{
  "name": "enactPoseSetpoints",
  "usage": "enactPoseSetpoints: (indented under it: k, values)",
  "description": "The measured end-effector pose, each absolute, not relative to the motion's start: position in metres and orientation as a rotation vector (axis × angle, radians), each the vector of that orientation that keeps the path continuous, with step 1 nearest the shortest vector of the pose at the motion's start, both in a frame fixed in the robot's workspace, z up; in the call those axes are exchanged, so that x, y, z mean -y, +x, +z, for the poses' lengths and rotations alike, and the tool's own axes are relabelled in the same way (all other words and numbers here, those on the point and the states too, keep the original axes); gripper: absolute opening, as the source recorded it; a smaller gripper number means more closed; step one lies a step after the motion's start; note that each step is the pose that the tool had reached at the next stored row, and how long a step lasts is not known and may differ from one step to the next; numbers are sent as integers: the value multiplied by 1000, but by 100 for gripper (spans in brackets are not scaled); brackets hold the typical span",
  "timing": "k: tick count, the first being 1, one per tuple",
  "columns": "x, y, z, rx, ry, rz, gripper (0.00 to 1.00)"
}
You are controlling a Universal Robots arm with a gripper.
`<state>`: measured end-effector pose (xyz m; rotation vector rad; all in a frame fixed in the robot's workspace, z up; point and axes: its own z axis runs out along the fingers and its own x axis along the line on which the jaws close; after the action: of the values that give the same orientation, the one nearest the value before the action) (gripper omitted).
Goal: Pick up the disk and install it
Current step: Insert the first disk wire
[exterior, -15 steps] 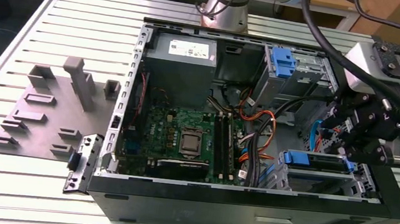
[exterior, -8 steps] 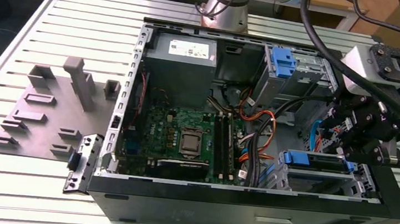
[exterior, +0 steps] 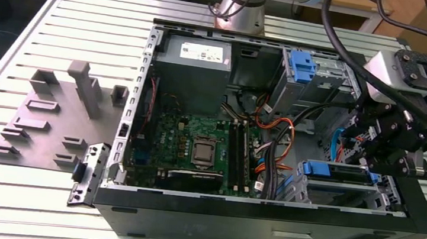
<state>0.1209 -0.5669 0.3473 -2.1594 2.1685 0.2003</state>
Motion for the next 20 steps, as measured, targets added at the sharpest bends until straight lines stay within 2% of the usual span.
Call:
enactPoseSetpoints:
  k: [10,11,12,16,20]
  values:
    - [567,121,346,-2169,-2159,200,47]
    - [567,121,346,-2169,-2159,200,40]
    - [567,121,346,-2169,-2159,200,40]
    - [567,121,346,-2169,-2159,200,17]
    - [567,121,346,-2169,-2159,200,16]
